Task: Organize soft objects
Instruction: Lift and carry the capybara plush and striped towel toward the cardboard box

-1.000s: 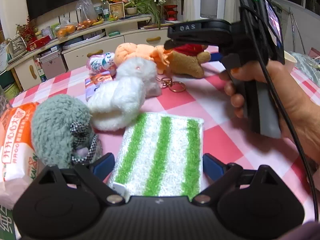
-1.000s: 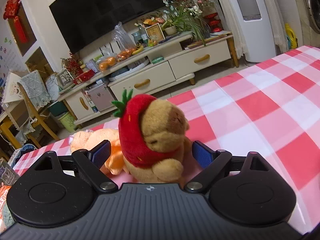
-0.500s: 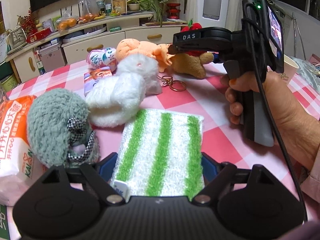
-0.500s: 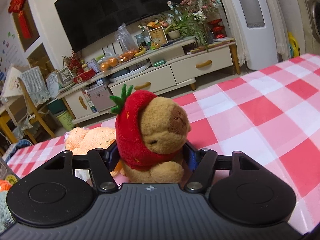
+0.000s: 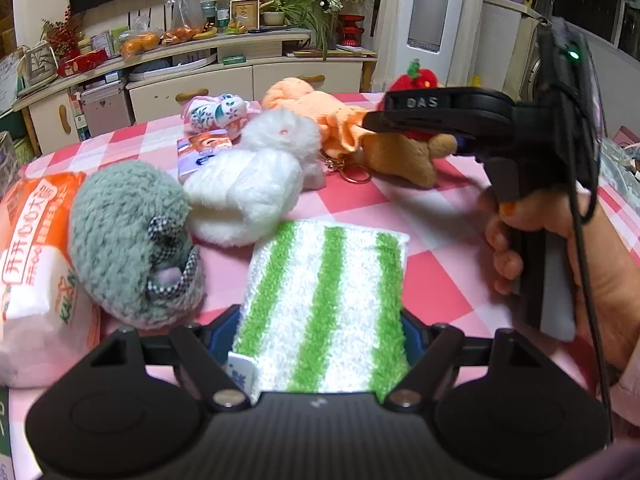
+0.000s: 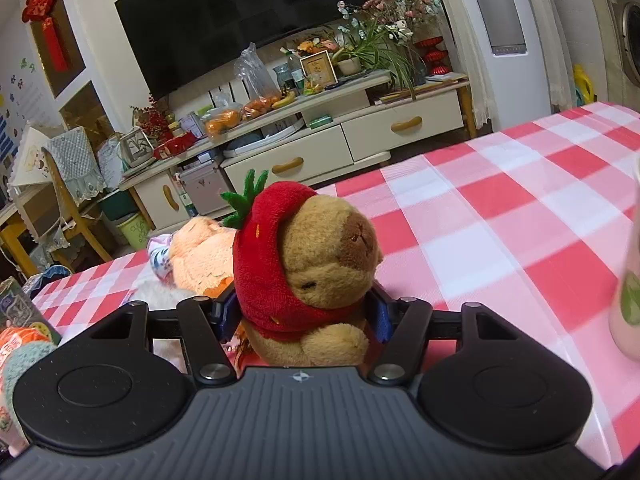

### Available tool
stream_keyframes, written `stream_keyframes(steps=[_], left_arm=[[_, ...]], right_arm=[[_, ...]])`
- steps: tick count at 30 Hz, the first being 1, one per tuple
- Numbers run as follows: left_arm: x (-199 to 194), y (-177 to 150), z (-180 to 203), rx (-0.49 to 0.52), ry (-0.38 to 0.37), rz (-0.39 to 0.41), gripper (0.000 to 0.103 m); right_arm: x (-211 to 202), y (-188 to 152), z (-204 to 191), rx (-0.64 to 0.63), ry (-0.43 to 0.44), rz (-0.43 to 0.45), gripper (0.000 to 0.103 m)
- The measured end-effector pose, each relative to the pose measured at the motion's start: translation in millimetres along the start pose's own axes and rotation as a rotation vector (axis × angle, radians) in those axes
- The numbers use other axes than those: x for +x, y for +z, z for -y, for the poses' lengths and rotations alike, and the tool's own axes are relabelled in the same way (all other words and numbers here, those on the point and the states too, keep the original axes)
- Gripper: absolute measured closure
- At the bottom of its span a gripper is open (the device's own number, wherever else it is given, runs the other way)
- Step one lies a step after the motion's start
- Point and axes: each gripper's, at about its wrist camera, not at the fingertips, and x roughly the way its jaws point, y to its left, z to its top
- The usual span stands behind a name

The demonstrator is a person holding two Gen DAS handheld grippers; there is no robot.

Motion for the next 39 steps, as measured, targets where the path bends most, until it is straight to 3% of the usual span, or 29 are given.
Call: stream_keyframes(steps=[14, 25, 32, 35, 39], left_arm=[[-10.1, -6.2, -13.0, -0.037, -0.019, 0.010, 0.026], [-27.8, -12.6, -19.5, -0.050, -0.049, 0.039, 0.026], [-42.0, -14.9, -24.9, -0.069, -0.064, 0.069, 0.025], [-48.9, -15.9, -27.1, -0.077, -0.072, 0.083, 0.025], [-60.6, -15.9, -30.3, -0.087, -0.085, 0.110, 0.025]], right_arm=[[-38.9, -22.5, -2.8, 0.066, -0.035, -0.034, 0.026], [-66.3, -40.1, -7.3, 0.043, -0.063, -0.083, 0.026], [-73.7, -46.5, -5.7, 0.043, -0.052, -0.089, 0.017], [-75.6, -47.9, -7.3, 0.015, -0.075, -0.081, 0.026], [-78.6, -49.0, -10.6, -0.012, -0.102, -0.072, 0.029]])
